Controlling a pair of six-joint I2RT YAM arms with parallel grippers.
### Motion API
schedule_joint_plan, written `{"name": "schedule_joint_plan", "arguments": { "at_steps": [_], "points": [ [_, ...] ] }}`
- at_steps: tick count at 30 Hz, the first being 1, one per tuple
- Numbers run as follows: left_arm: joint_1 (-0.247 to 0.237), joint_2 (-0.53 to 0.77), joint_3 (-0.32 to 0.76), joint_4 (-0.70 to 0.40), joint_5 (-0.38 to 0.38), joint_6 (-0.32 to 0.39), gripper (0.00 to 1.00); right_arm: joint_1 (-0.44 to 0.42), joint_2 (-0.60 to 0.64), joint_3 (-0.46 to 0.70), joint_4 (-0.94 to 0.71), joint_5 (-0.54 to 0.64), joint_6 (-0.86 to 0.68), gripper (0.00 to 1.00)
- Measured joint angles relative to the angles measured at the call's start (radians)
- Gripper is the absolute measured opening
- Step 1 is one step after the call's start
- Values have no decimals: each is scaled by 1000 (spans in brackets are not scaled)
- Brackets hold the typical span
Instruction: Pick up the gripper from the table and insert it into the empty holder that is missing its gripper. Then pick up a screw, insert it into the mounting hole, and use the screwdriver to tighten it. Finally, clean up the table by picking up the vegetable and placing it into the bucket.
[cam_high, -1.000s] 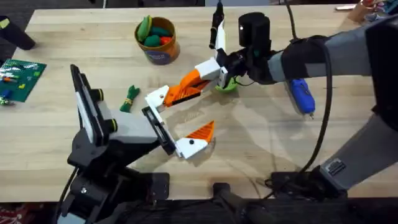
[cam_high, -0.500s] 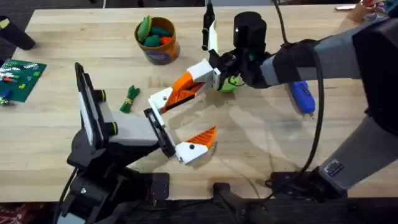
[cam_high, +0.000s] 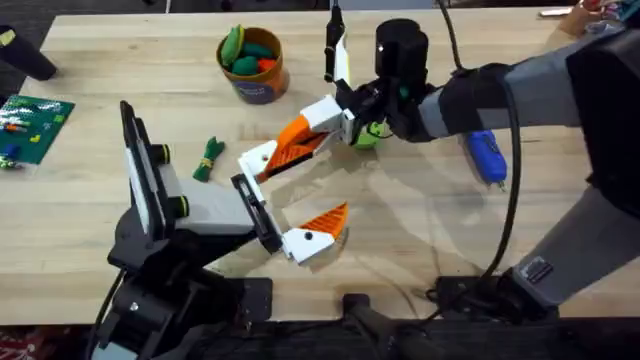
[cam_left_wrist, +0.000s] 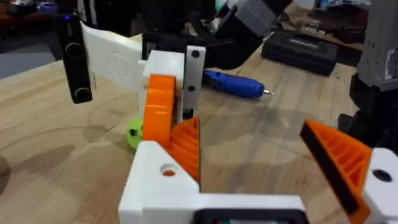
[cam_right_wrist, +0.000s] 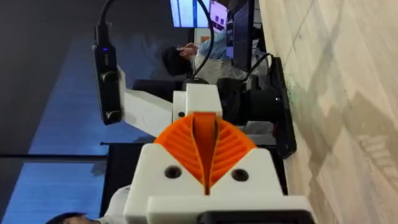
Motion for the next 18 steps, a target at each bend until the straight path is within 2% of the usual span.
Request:
{"name": "schedule_joint_plan", "arguments": {
  "at_steps": [1, 2, 7, 8, 9, 13, 18],
  "points": [
    [0, 0, 0, 0, 0, 0, 984, 0, 0, 0, 0, 0, 1, 30],
    [0, 0, 0, 0, 0, 0, 984, 0, 0, 0, -1, 0, 3, 87],
    [-1, -4, 0, 0, 16, 11, 984, 16, 2, 0, -3, 0, 4, 795],
    [-2, -4, 0, 0, 20, 11, 984, 17, 2, 0, -3, 0, 4, 917],
    [-3, -4, 0, 0, 23, 11, 984, 19, 2, 0, -2, 0, 4, 976],
    [-3, -4, 0, 0, 25, 11, 984, 2, 2, 0, -3, 0, 4, 992],
    [-3, -4, 0, 0, 27, 11, 984, -64, 2, 0, -3, 0, 4, 994]
  ]
}}
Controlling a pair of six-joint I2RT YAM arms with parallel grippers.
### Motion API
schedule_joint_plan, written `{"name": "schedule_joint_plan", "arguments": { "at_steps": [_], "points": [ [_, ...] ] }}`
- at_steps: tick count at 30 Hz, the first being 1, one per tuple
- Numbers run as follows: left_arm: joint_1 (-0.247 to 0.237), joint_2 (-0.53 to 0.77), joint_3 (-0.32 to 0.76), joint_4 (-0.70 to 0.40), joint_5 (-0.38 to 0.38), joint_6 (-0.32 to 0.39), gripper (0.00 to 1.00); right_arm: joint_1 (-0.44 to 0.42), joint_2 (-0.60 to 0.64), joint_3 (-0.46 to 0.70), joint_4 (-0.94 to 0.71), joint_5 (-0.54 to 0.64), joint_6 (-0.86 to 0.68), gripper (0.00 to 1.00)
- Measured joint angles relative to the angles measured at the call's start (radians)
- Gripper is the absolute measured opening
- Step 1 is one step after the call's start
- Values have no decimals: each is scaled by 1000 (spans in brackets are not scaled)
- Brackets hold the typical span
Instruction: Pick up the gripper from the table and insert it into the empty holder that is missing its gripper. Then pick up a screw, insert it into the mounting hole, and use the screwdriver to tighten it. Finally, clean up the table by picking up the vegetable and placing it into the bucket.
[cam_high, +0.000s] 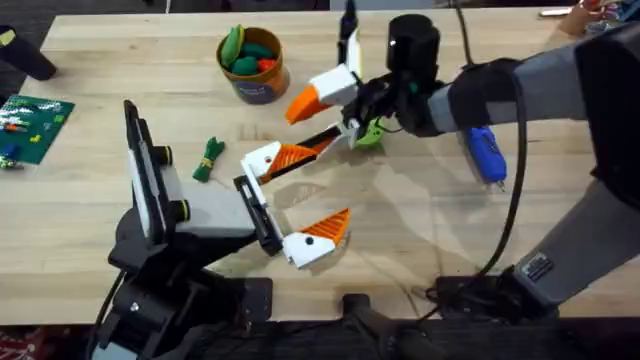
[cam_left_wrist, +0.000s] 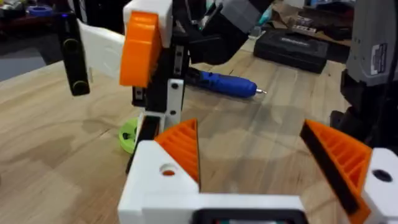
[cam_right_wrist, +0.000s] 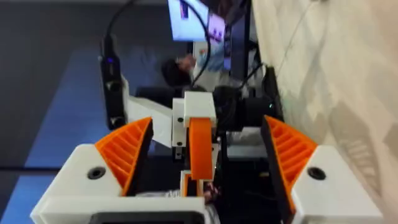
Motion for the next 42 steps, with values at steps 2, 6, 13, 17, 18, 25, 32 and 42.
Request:
{"name": "schedule_joint_plan", "arguments": {
  "at_steps": [2, 6, 13, 17, 18, 25, 32, 42],
  "points": [
    [0, 0, 0, 0, 0, 0, 984, -25, 0, 0, 0, 0, 0, 994],
    [0, 0, 0, 0, 0, 0, 984, -45, -1, -7, 0, 0, -1, 994],
    [0, 0, 0, 0, 1, 0, 984, -53, -141, -188, -4, 0, -20, 994],
    [0, 0, 0, 0, 2, 0, 984, -78, -195, -284, -2, 0, -60, 994],
    [0, 0, 0, 0, 2, 0, 984, -83, -194, -296, -4, 0, -79, 994],
    [0, 0, 0, 0, 3, 0, 984, -61, -189, -305, 23, 1, -183, 994],
    [0, 0, 0, 0, 3, 0, 984, -41, -189, -273, 21, 1, -178, 993],
    [0, 0, 0, 0, 3, 0, 984, -22, -189, -194, -2, 2, -161, 855]
  ]
}}
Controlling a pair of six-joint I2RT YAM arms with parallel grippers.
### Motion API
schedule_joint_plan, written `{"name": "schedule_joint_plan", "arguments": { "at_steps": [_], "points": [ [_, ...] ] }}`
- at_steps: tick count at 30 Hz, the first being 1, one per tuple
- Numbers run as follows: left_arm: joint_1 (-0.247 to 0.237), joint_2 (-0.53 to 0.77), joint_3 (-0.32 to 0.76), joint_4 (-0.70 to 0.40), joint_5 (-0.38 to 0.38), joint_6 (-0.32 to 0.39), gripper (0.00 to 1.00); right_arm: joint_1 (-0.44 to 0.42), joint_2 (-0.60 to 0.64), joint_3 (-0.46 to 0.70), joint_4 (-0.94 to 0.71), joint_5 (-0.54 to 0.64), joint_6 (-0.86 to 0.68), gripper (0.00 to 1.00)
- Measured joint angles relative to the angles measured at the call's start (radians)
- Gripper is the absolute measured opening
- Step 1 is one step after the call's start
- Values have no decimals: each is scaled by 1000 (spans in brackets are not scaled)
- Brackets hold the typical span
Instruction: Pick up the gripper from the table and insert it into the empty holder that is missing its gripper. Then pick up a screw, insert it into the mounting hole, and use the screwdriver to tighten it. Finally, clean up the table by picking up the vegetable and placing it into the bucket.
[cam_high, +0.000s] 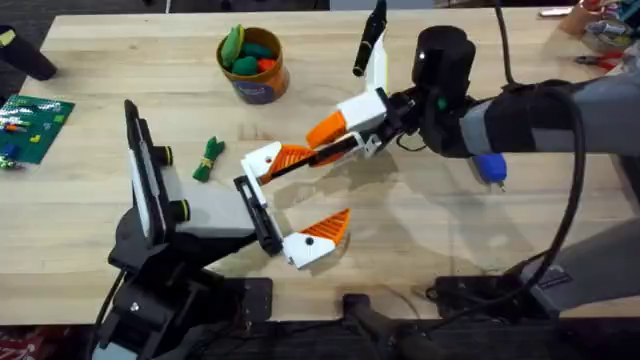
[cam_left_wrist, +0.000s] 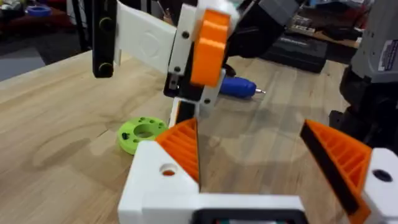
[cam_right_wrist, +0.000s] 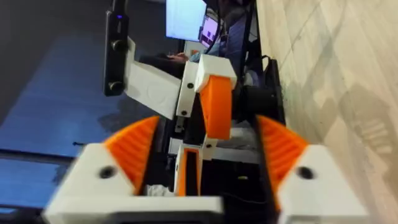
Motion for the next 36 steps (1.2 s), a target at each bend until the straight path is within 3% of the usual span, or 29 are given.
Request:
{"name": "schedule_joint_plan", "arguments": {
  "at_steps": [4, 6, 18, 26, 36],
  "points": [
    [0, 0, 0, 0, 0, 0, 984, 0, 0, 1, -10, 5, 12, 403],
    [0, 0, 0, 0, 0, 0, 984, 0, 0, 1, -11, 8, 12, 333],
    [0, 0, 0, 0, -5, 5, 984, 29, 0, 1, -14, 55, 15, 187],
    [0, 0, 0, 0, -12, 8, 984, 37, 0, 1, -15, 80, 15, 174],
    [0, 0, 0, 0, -3, 7, 984, 53, 0, 1, -11, 87, 18, 341]
  ]
}}
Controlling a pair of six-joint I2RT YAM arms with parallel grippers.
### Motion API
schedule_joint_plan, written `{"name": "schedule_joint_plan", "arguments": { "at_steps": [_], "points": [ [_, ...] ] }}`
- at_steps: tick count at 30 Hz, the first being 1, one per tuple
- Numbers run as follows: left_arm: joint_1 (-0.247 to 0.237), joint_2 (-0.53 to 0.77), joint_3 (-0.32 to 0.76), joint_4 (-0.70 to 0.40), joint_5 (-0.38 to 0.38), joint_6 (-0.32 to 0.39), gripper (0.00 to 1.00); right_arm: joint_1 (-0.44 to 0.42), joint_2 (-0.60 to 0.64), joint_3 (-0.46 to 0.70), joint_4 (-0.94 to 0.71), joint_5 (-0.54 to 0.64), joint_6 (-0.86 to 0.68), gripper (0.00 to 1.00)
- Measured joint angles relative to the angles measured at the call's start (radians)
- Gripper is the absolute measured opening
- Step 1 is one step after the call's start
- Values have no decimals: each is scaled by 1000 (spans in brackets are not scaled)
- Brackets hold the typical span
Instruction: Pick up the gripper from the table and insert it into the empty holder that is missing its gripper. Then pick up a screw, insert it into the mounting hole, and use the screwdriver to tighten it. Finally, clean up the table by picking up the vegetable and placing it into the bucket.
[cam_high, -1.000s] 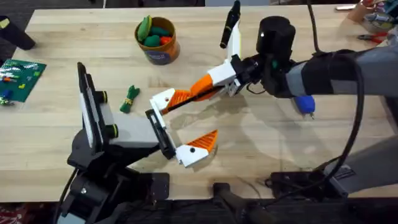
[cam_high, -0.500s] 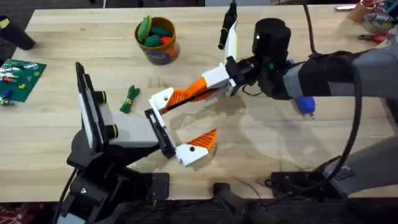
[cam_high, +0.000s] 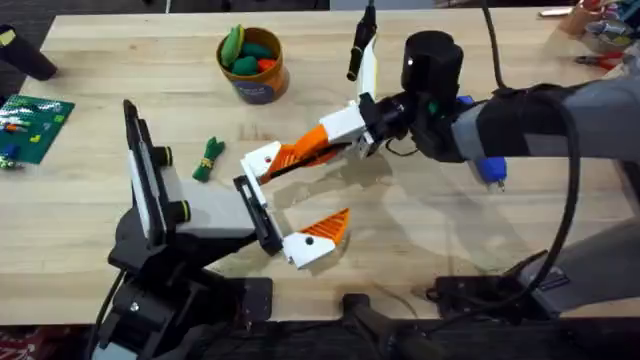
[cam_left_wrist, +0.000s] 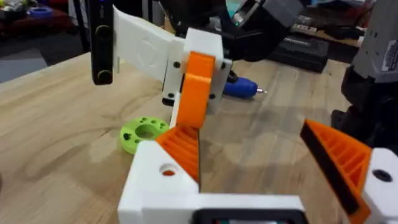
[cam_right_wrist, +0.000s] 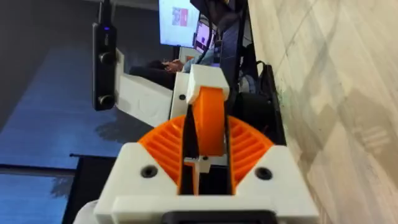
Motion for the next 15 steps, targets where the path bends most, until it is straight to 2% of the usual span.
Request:
{"name": "schedule_joint_plan", "arguments": {
  "at_steps": [7, 12, 15],
  "points": [
    [0, 0, 0, 0, 0, 0, 984, 0, 0, 0, 0, 0, 3, 583],
    [0, 0, 0, 0, 0, 0, 984, 0, 0, 0, 0, 0, 5, 935],
    [0, 0, 0, 0, 0, 0, 984, 0, 0, 0, 0, 1, 5, 990]
  ]
}}
